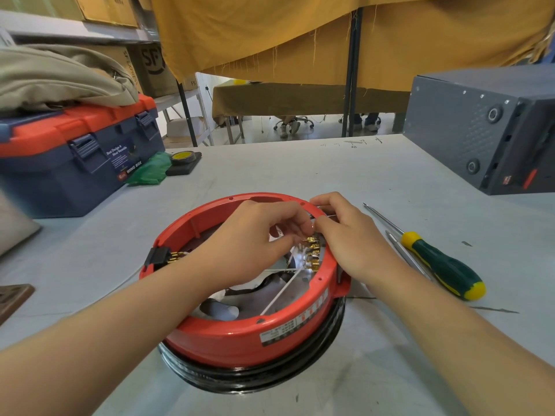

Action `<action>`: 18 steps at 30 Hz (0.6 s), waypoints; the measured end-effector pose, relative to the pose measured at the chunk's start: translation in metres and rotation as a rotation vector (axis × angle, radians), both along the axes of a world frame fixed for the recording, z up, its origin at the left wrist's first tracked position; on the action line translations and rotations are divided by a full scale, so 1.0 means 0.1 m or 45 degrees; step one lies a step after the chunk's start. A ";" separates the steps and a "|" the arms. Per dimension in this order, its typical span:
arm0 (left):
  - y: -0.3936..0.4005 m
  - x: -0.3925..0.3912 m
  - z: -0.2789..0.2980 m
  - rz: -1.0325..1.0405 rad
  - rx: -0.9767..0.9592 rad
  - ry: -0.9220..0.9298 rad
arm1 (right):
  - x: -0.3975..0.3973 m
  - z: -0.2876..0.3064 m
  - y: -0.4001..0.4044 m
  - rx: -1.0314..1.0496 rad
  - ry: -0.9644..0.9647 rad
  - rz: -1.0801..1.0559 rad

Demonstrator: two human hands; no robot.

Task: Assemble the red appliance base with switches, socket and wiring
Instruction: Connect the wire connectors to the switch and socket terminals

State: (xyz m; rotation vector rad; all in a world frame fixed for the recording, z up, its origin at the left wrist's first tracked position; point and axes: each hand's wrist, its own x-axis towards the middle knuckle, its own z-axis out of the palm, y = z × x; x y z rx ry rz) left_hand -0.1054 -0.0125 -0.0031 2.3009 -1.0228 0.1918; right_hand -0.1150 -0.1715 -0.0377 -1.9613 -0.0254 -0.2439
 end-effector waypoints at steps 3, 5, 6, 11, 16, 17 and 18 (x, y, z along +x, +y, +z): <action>0.00 0.00 -0.01 0.007 0.002 -0.011 | 0.00 0.00 0.00 0.007 0.000 -0.001; 0.00 0.00 -0.01 0.018 0.004 -0.022 | 0.00 0.00 0.00 0.000 0.001 0.001; 0.00 0.00 -0.01 0.028 0.007 -0.039 | 0.00 0.00 0.00 -0.006 0.001 0.001; 0.01 0.02 -0.02 0.081 0.075 -0.109 | -0.01 0.01 0.00 -0.020 -0.004 0.006; 0.01 0.03 -0.04 0.074 0.102 -0.147 | -0.02 0.01 0.00 -0.023 -0.010 0.011; 0.01 0.03 -0.04 0.075 0.109 -0.153 | -0.02 0.01 -0.01 -0.023 -0.010 0.013; 0.01 0.04 -0.04 0.072 0.111 -0.157 | -0.01 0.00 -0.01 -0.022 -0.010 0.016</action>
